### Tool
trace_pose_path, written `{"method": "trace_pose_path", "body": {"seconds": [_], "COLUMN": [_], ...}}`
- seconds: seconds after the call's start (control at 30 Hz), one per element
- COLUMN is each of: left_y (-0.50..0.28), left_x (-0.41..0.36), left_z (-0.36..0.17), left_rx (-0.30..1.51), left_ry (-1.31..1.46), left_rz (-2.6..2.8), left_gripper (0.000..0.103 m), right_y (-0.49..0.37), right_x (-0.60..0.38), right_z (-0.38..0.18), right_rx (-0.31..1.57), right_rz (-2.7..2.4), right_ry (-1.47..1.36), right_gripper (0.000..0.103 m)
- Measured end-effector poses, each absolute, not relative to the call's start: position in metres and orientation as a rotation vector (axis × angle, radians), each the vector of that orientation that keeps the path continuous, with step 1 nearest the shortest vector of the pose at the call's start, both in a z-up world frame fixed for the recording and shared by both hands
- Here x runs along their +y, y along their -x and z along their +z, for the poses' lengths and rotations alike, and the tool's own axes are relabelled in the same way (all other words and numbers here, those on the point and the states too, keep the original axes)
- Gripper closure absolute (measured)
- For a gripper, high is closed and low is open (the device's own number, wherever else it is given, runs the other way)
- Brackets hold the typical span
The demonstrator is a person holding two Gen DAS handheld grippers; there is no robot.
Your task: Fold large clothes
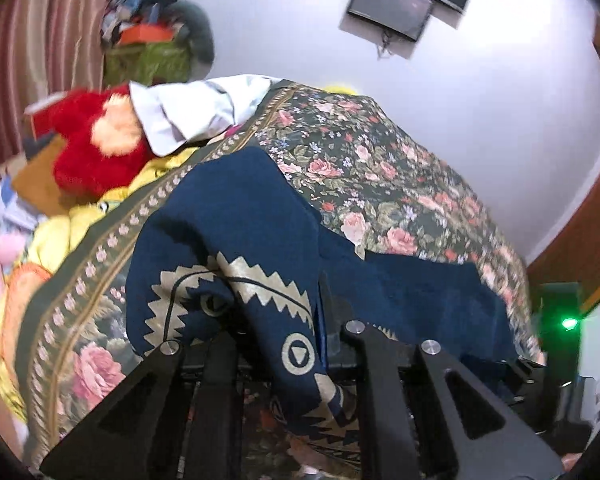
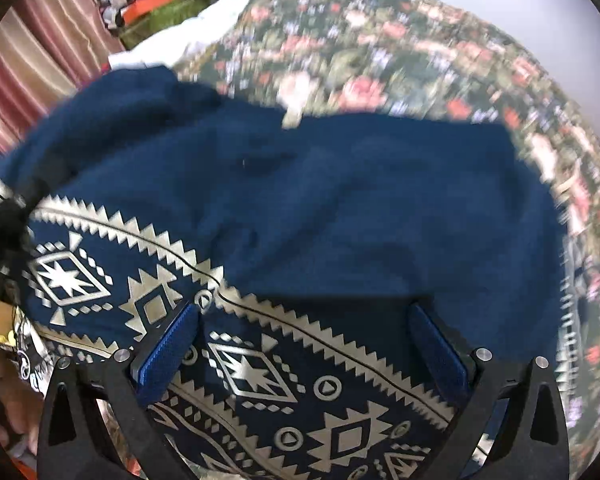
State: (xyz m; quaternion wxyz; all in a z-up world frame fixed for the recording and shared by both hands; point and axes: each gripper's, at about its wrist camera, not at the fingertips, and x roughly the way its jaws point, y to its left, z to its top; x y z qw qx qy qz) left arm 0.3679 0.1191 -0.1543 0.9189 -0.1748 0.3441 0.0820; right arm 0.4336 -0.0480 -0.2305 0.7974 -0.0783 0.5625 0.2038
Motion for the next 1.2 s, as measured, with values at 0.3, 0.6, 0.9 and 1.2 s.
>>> {"method": "trace_pose_path", "body": {"seconds": [0.3,0.6,0.9,1.2], "left_y": [-0.377,-0.384,-0.379,-0.350], "left_x": [0.064,-0.080,-0.108,-0.112], "left_z": [-0.122,-0.111,-0.155,-0.142], "left_rx": [0.625,0.628,0.861,0.898], "left_ry": [0.170,-0.087,-0.038,-0.121], "left_rz": [0.073,-0.241,-0.435,-0.559], "left_gripper": [0.091,0.091,0.091,0.074], "right_y": [-0.429,-0.402,-0.372,-0.367], "right_x": [-0.097,-0.278,-0.339,-0.330], "right_z": [-0.205,-0.135,-0.122,-0.117], "right_rx": [1.191,1.072,1.067,1.038], "right_rz": [0.471,0.185,0.099,0.141], "right_ry": [0.145,-0.046,-0.044,-0.081], "right_gripper": [0.000,0.000,0.000,0.000]}}
